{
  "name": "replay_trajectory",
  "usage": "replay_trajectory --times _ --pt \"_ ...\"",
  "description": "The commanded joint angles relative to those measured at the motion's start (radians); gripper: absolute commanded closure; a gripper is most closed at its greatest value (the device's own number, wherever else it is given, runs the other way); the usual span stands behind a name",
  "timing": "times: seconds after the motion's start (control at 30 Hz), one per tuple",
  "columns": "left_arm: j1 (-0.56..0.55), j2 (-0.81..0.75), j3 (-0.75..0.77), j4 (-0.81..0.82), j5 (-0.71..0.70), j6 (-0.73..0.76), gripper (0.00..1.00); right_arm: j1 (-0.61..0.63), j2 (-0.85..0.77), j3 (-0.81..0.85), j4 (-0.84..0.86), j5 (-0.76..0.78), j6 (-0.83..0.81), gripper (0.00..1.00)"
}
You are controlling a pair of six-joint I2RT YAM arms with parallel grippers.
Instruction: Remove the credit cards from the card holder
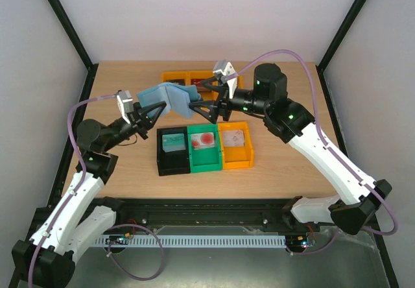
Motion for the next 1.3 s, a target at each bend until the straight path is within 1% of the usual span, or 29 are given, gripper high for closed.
replay_trajectory --times 0.0,0.07,0.17,0.27,0.33,0.5,0.63,0.9,0.97,1.1,1.17,1.27 --pt "-0.004 -0.016 0.012 0.046 0.002 0.000 0.98 0.001 0.013 0.015 0.000 -0.006 0.017 0.13" --pt "-0.004 -0.017 0.012 0.043 0.005 0.003 0.98 0.001 0.014 0.017 0.005 0.006 0.022 0.16" --pt "-0.007 -0.018 0.010 0.044 0.013 0.013 0.97 0.001 0.019 0.016 0.017 0.049 0.043 0.26" --pt "-0.014 -0.019 0.007 0.045 0.027 0.032 0.97 0.001 0.040 0.023 0.026 0.054 0.071 0.32" --pt "-0.018 -0.019 0.005 0.039 0.030 0.039 0.98 0.003 0.061 0.032 0.033 0.030 0.092 0.32" --pt "-0.020 -0.018 0.003 0.039 0.020 0.024 0.98 0.028 0.103 0.055 0.051 -0.009 0.113 0.29" --pt "-0.020 -0.016 0.000 0.043 0.017 0.015 0.98 0.041 0.109 0.053 0.090 -0.021 0.131 0.30" --pt "-0.024 -0.008 -0.006 0.039 0.017 0.021 0.98 0.060 0.129 0.059 0.119 -0.038 0.177 0.50" --pt "-0.027 -0.006 -0.008 0.030 0.014 0.026 0.97 0.064 0.138 0.065 0.128 -0.037 0.193 0.53" --pt "-0.035 -0.004 -0.015 0.022 -0.001 0.027 0.97 0.083 0.158 0.073 0.147 -0.031 0.222 0.53" --pt "-0.037 -0.003 -0.016 0.026 -0.005 0.027 0.97 0.097 0.173 0.081 0.147 -0.025 0.222 0.45" --pt "-0.038 -0.002 -0.017 0.030 -0.002 0.027 0.97 0.113 0.189 0.089 0.148 -0.017 0.222 0.40"
